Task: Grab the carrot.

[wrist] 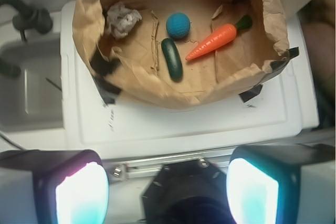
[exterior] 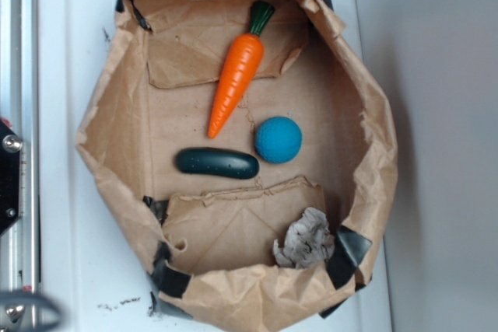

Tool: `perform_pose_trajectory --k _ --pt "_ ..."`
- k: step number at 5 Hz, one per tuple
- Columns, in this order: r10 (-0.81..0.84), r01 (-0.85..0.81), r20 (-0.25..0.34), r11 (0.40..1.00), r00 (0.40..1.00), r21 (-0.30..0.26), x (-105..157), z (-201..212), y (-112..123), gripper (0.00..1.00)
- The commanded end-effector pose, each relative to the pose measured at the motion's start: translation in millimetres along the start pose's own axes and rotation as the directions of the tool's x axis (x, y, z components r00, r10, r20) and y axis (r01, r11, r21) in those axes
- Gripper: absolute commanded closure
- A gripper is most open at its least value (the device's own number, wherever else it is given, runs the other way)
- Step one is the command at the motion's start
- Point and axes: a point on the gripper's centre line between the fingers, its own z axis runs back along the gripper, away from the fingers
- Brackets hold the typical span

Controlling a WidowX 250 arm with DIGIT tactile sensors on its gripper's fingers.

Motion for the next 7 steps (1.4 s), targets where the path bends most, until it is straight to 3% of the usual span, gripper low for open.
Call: perform_pose_trajectory --k 1,2,3,6,7 --pt "0.122 -0.121 0.075 0.992 0.99 -0.022 57 -1 -19 0.0" --pt "0.345 -0.344 0.16 0.938 0.925 -0.034 75 -34 12 0.0" --pt "0.38 -0.379 0.125 0.925 0.917 -0.032 97 -65 31 0.0" --pt "0.38 -0.379 0.125 0.925 0.917 -0.032 97 -65 31 0.0" --pt "0.494 -0.495 0.153 0.868 0.856 -0.037 114 -76 48 0.0"
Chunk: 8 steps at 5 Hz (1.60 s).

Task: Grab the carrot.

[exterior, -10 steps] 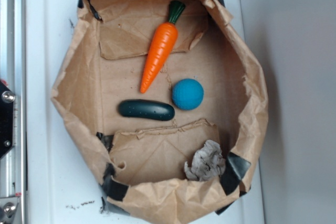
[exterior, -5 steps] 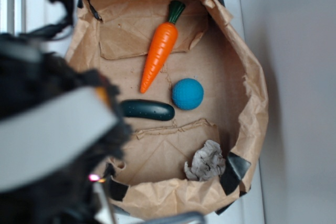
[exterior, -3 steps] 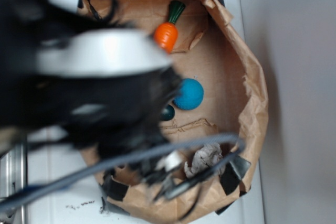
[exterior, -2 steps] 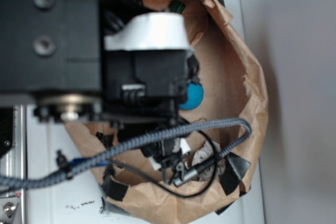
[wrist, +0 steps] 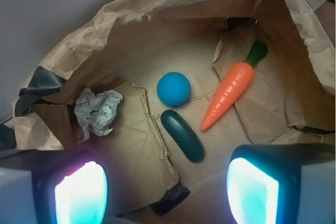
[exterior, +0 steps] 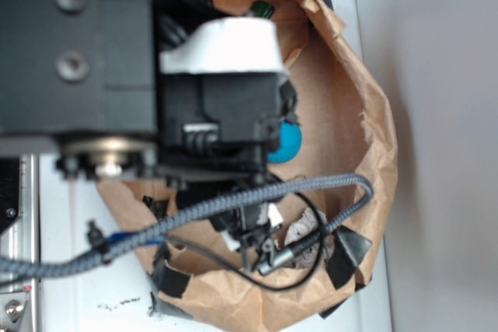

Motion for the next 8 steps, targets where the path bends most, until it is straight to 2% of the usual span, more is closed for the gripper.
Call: perform_pose_trajectory --k 1,2,4,5,6,8 --pt "0.2 -0.203 0.109 0.979 0.974 0.02 47 -21 19 0.0" --pt "0.308 -0.31 0.147 0.951 0.94 -0.01 56 -44 33 0.0" --pt "0.312 -0.337 0.253 0.94 0.916 0.061 57 -77 64 0.0" --pt "0.299 -0.341 0.299 0.935 0.906 0.098 59 -95 69 0.0" --pt "0.288 -0.341 0.308 0.93 0.907 0.136 63 -104 74 0.0" --pt "0.288 -0.341 0.308 0.93 0.907 0.136 63 -104 74 0.0"
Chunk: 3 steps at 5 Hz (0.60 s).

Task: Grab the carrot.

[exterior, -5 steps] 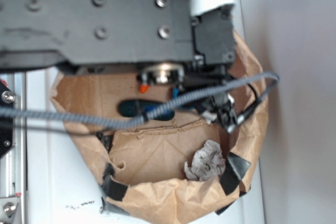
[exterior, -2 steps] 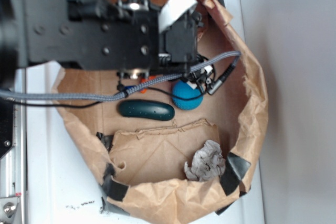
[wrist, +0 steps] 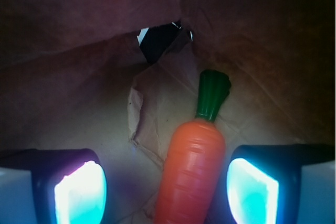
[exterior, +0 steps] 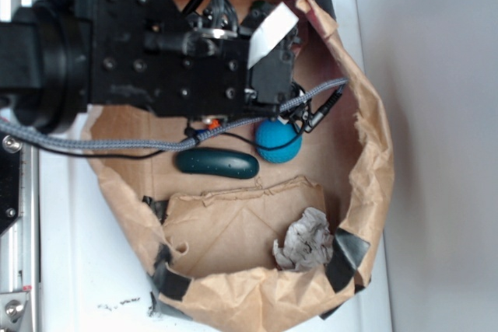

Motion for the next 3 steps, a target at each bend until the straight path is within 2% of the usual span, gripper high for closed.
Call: perform_pose_trajectory --k 1,2,3 --pt "0.03 -0.029 0.03 0.999 0.999 -0.027 13 9 2 0.0" --pt "0.03 -0.029 0.03 0.999 0.999 -0.027 13 9 2 0.0" --pt "0.019 -0.019 -0.035 1.0 0.999 0.001 18 19 11 0.0"
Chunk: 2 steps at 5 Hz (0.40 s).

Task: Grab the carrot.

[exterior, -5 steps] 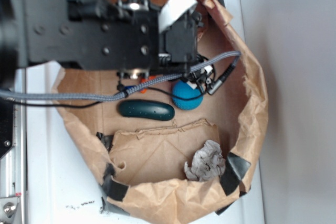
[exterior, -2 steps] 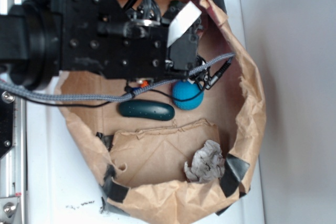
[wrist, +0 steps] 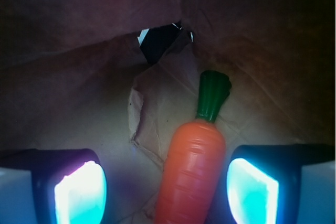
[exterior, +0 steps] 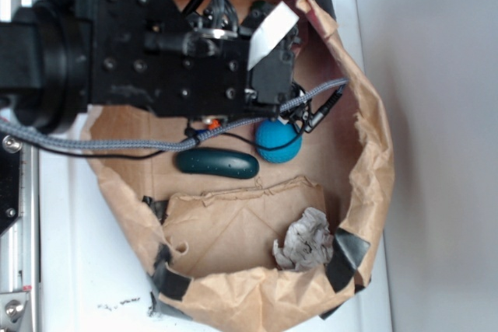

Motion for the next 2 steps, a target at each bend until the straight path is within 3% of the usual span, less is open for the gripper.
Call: perform_pose_trajectory --k 1,2 --pt "0.008 -0.007 -0.16 1.0 0.987 0.007 30.2 31.2 14.3 0.0" --pt "0.016 -0.01 -0.242 1.0 0.97 0.024 36.7 35.3 14.3 0.0"
